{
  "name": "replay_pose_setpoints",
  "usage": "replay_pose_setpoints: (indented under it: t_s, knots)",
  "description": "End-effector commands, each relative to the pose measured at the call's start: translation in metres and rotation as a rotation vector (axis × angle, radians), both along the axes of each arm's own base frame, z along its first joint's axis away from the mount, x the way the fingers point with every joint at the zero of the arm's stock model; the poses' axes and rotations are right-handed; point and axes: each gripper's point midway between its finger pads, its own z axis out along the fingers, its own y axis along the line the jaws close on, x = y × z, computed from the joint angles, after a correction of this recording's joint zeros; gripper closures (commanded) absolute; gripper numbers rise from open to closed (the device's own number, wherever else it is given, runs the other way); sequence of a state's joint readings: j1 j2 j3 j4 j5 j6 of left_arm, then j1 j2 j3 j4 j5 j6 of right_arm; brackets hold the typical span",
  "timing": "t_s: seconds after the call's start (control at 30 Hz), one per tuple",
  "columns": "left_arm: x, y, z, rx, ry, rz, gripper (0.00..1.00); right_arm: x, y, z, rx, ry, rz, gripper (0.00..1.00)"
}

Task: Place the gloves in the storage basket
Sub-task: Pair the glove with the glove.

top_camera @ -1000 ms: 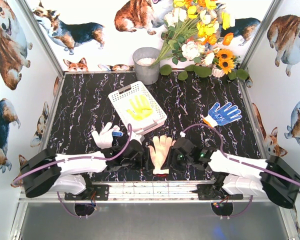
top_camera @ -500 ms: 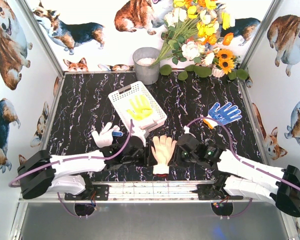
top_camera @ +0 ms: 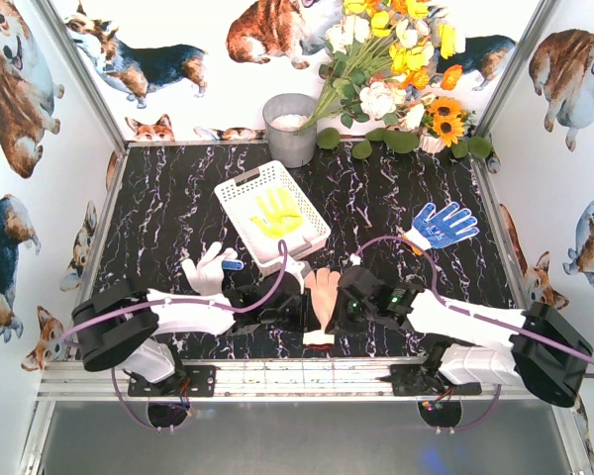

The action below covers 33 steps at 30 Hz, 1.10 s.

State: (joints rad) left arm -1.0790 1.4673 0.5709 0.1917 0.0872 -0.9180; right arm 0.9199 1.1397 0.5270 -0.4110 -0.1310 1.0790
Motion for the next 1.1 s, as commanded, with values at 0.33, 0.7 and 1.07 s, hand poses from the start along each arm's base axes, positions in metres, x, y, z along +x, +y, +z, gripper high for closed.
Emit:
replay_pose_setpoints:
  t_s: [0.33, 0.7, 1.07]
  knots:
    - [-0.009, 0.031, -0.028, 0.094, -0.015, 0.012, 0.85, 0.021, 0.000, 0.006, -0.009, -0.077, -0.031, 0.80]
    - [-0.004, 0.011, 0.022, -0.026, -0.110, -0.032, 0.74, 0.064, -0.007, 0.031, 0.003, -0.185, -0.055, 0.70]
    - [-0.013, 0.032, 0.016, 0.041, -0.047, 0.055, 0.60, 0.062, 0.012, 0.025, 0.029, -0.098, 0.025, 0.75]
